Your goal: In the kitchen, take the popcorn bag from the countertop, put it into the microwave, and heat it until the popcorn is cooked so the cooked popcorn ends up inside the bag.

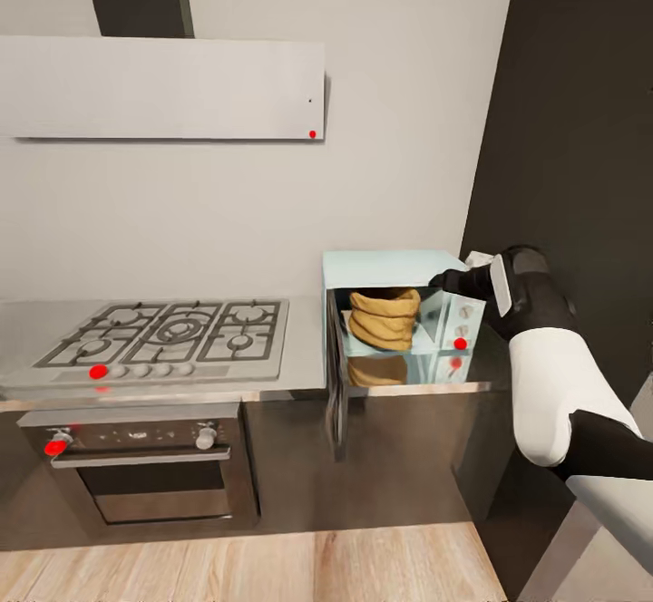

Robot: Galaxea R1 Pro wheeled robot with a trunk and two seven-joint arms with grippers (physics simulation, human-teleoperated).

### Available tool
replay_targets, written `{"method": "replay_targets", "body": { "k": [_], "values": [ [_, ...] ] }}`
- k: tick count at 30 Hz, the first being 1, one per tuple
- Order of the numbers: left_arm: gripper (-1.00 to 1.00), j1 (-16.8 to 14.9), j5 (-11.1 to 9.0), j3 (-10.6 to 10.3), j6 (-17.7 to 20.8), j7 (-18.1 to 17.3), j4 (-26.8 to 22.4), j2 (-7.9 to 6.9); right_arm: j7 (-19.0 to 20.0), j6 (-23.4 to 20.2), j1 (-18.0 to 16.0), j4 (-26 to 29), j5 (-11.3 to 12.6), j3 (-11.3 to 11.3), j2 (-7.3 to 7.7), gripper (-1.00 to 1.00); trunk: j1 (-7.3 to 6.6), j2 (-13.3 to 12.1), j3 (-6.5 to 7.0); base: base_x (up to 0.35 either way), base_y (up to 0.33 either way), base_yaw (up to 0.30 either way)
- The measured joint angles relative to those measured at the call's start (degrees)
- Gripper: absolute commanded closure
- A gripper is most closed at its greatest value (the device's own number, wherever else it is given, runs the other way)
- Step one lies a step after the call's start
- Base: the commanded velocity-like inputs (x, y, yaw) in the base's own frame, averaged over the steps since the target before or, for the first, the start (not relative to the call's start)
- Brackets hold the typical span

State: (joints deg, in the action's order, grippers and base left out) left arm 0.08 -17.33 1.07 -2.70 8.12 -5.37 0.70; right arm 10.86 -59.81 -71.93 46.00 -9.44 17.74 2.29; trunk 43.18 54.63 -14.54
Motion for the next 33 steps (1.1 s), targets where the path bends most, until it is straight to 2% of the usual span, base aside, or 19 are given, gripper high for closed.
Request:
{"method": "replay_targets", "body": {
  "k": [2,5,7,11,15,16,18,20,23,26,33],
  "values": [
    [-1.0,0.0,0.0,0.0,0.0,0.0,0.0,-0.01,0.03,0.0,0.88,-0.07,-0.09,-0.07,-0.14,-1.0,0.0,0.0,0.0,-0.016,0.0,0.0],
    [-1.0,0.0,0.06,0.0,0.0,0.0,-0.01,-0.02,0.15,0.01,6.51,-0.1,-0.31,-0.67,-0.46,-1.0,0.0,-0.01,-0.01,-0.004,0.0,0.0],
    [-1.0,0.0,0.07,0.0,0.0,0.0,0.0,-0.02,0.2,0.0,10.63,-0.09,-0.25,-1.21,-1.39,-1.0,0.0,0.0,-0.01,0.0,0.0,0.0],
    [-1.0,0.0,0.08,0.0,0.0,0.01,0.0,-0.02,0.31,0.64,13.65,-0.1,-0.2,-1.56,-3.63,-1.0,-0.01,0.0,-0.01,0.0,0.0,0.0],
    [-1.0,0.0,0.08,-0.01,0.0,0.01,0.0,0.02,1.25,12.01,18.47,0.22,-0.23,-1.55,-4.31,-1.0,-0.01,0.0,0.0,0.0,0.0,0.0],
    [-1.0,0.0,0.09,-0.05,0.01,0.01,0.0,0.05,2.13,17.27,19.37,0.44,-0.08,-1.53,-4.4,-1.0,-0.01,0.0,0.0,0.0,0.0,0.0],
    [-1.0,0.0,0.16,-0.08,0.0,0.01,0.01,0.07,2.62,25.08,19.99,0.56,0.07,-1.45,-5.77,-1.0,-0.01,0.0,0.0,0.0,0.0,0.0],
    [-1.0,0.0,0.17,-0.08,0.0,0.01,0.0,0.07,2.37,29.91,20.77,0.66,-0.02,-1.39,-6.65,-1.0,-0.01,0.0,0.0,0.0,0.0,0.0],
    [-1.0,0.0,0.16,-0.08,0.0,0.01,0.0,0.07,2.03,40.88,23.4,0.71,-0.04,-1.4,-8.21,-1.0,-0.01,0.0,0.0,0.0,0.0,0.0],
    [-1.0,0.0,0.11,-0.08,0.0,0.01,-0.05,0.07,2.14,47.21,24.85,0.08,0.06,-1.42,-8.67,-1.0,-0.01,0.0,0.0,0.0,0.0,0.0],
    [-1.0,0.0,0.15,-0.05,0.01,-0.07,-0.02,0.07,2.48,54.29,25.38,-0.84,0.1,-1.37,-9.27,-1.0,-0.03,0.01,0.0,0.101,0.0,0.0]
  ]
}}
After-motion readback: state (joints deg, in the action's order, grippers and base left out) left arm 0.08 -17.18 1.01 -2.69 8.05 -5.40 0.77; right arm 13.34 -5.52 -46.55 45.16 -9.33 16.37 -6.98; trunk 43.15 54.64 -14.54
